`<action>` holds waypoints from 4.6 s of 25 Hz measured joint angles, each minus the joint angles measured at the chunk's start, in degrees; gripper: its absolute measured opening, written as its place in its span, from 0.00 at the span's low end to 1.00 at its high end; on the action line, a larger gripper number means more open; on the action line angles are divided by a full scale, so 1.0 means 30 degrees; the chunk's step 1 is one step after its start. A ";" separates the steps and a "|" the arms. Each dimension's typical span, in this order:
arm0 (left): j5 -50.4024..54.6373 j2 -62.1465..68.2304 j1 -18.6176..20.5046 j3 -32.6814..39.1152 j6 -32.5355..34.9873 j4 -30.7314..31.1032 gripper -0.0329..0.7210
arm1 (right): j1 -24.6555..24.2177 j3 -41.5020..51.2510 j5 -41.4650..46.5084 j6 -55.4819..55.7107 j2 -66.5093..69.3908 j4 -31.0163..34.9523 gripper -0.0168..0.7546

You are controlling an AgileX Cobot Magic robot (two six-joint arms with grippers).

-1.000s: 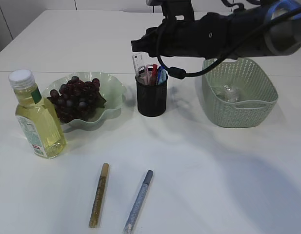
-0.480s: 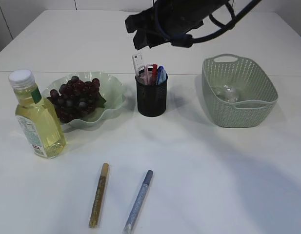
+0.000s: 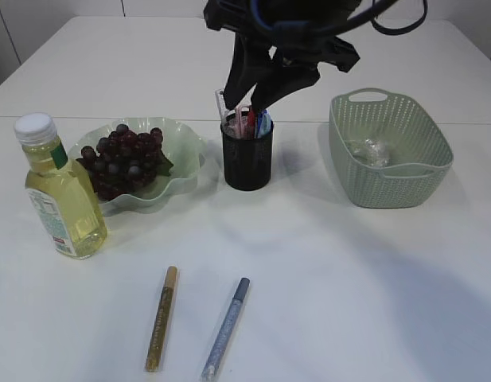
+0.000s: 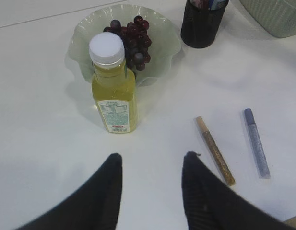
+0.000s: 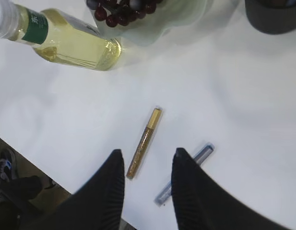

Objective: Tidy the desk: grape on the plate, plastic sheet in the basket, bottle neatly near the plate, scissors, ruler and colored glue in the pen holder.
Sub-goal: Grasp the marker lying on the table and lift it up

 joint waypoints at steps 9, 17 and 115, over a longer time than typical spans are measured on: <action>0.0000 0.0000 0.0000 0.0000 0.0000 -0.0885 0.45 | 0.0838 -0.0041 0.0203 0.2814 0.0000 -0.0044 0.38; 0.0000 0.0000 0.0000 0.0000 0.0000 -0.0914 0.45 | 0.2462 0.0005 0.0329 0.4133 -0.0693 -0.1429 0.38; 0.1555 0.0000 0.0000 0.0000 -0.0080 -0.0984 0.45 | 0.4998 0.9188 -0.6599 1.2929 0.4798 -0.2252 0.47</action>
